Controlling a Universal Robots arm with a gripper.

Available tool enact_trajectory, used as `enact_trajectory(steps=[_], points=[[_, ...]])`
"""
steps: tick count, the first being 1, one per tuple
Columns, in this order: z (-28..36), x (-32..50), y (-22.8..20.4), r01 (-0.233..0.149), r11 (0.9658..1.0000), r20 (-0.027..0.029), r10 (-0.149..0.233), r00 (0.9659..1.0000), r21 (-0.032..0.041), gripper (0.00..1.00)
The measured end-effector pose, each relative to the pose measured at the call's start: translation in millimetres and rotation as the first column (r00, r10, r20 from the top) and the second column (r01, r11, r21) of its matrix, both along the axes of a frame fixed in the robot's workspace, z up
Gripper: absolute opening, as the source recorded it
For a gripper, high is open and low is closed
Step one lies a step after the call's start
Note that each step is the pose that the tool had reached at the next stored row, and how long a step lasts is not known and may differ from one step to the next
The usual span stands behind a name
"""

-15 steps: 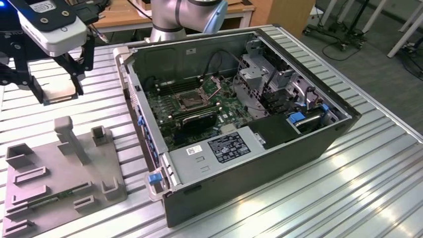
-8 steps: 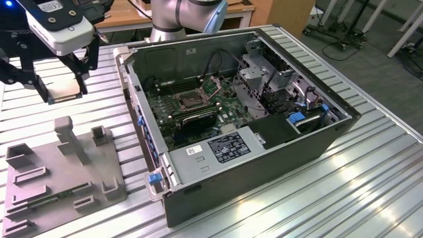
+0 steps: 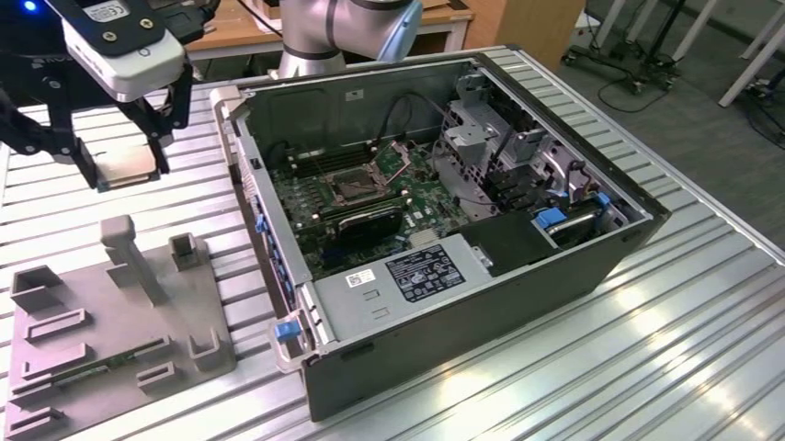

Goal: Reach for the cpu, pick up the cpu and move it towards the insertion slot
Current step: 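Pick up the cpu and move it towards the insertion slot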

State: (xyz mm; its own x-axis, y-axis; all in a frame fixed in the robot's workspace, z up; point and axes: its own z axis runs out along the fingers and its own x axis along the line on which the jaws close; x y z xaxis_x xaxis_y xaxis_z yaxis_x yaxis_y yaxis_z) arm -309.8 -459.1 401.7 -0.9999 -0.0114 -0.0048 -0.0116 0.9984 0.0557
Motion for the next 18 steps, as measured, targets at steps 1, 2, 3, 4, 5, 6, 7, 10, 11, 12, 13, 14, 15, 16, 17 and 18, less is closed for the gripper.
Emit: enact_trajectory(steps=[1, 2, 3, 4, 5, 6, 7, 10, 11, 12, 13, 14, 15, 16, 17, 18], points=[[0.0, 0.7, 0.0, 0.0, 1.0, 0.0, 0.0, 1.0, 0.0, 0.55], [0.0, 1.5, 0.0, 0.0, 1.0, 0.0, 0.0, 1.0, 0.0, 0.55], [-0.1, 2.3, 0.0, 0.0, 1.0, 0.0, 0.0, 1.0, 0.0, 0.55], [0.0, 3.0, 0.0, 0.0, 1.0, -0.0001, 0.0, 1.0, 0.0, 0.55], [-0.1, 3.7, 0.0, 0.0, 1.0, 0.0, 0.0, 1.0, 0.0, 0.55], [-0.1, 4.4, 0.0, 0.0, 1.0, 0.0, 0.0, 1.0, 0.0, 0.55], [-0.1, 5.1, 0.0, 0.0, 1.0, 0.0001, 0.0, 1.0, 0.0, 0.55], [-0.2, 7.3, 0.0, 0.0, 1.0, 0.0, 0.0, 1.0, 0.0, 0.55], [-0.1, 8.0, 0.0, 0.0, 1.0, -0.0001, 0.0, 1.0, 0.0, 0.55], [-0.2, 8.6, 0.0, 0.0, 1.0, 0.0, 0.0, 1.0, 0.0, 0.55], [-0.2, 9.4, 0.0, 0.0, 1.0, 0.0, 0.0, 1.0, 0.0, 0.55], [-0.3, 10.0, 0.0, 0.0, 1.0, 0.0001, 0.0, 1.0, 0.0, 0.55], [-0.3, 10.7, 0.0, 0.0, 1.0, 0.0001, 0.0, 1.0, 0.0001, 0.55], [-0.3, 11.4, 0.0, 0.0, 1.0, 0.0, 0.0, 1.0, 0.0, 0.55], [-0.3, 12.1, 0.0, 0.0, 1.0, 0.0, 0.0, 1.0, 0.0, 0.55], [-0.3, 12.8, 0.0, 0.0, 1.0, 0.0, 0.0, 1.0, 0.0, 0.55]])
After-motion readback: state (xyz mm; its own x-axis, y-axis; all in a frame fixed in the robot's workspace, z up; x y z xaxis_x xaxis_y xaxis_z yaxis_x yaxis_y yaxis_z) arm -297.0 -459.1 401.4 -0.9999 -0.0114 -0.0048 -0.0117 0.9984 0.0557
